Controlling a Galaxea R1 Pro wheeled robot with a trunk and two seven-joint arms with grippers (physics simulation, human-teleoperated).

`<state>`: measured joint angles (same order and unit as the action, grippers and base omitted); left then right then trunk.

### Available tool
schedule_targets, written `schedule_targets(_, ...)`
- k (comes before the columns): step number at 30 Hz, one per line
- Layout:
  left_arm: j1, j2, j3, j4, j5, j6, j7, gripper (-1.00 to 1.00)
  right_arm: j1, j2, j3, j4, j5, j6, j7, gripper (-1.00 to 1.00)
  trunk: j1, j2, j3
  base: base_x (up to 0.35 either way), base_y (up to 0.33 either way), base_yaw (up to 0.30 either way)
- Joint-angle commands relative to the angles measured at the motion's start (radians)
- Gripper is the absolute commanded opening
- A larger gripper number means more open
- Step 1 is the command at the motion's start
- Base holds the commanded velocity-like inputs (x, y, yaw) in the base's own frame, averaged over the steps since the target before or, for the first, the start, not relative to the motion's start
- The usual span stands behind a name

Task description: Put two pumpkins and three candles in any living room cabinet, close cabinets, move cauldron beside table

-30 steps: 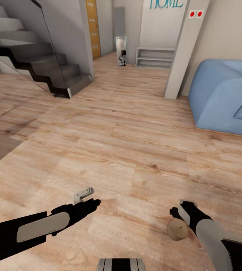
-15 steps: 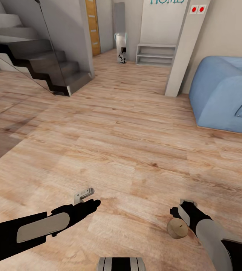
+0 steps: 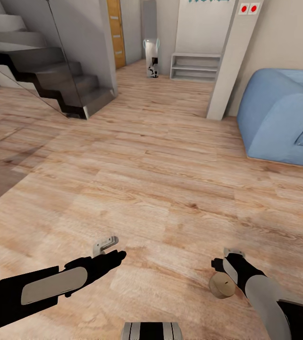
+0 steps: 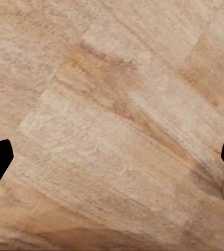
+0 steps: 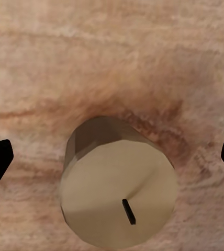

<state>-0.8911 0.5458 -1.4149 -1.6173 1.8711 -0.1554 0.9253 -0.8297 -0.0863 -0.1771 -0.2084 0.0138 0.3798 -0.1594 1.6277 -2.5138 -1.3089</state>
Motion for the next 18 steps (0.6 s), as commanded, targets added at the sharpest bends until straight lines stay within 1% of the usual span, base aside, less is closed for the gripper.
schedule_targets(1,-0.002,0.000,-0.002,-0.001,0.008,-0.010,0.000,1.00,0.000,0.000,-0.004,-0.002,0.001,0.005,-0.002,1.00,0.000,-0.001,-0.005,0.000,0.000,0.000)
schedule_targets(4,-0.002,0.000,-0.002,-0.001,0.008,-0.010,0.001,1.00,0.000,0.000,-0.004,-0.002,0.002,0.005,-0.002,1.00,0.002,-0.001,-0.016,0.000,0.000,0.000)
schedule_targets(13,-0.002,0.000,-0.002,-0.001,0.008,-0.010,0.001,1.00,0.000,0.000,-0.004,-0.002,0.003,0.006,-0.002,1.00,0.002,-0.001,-0.016,0.000,0.000,0.000)
schedule_targets(18,-0.002,0.000,-0.005,-0.001,0.008,-0.010,0.001,1.00,0.000,0.000,-0.004,-0.002,0.003,0.006,-0.002,1.00,0.004,-0.003,-0.036,0.000,0.000,0.000)
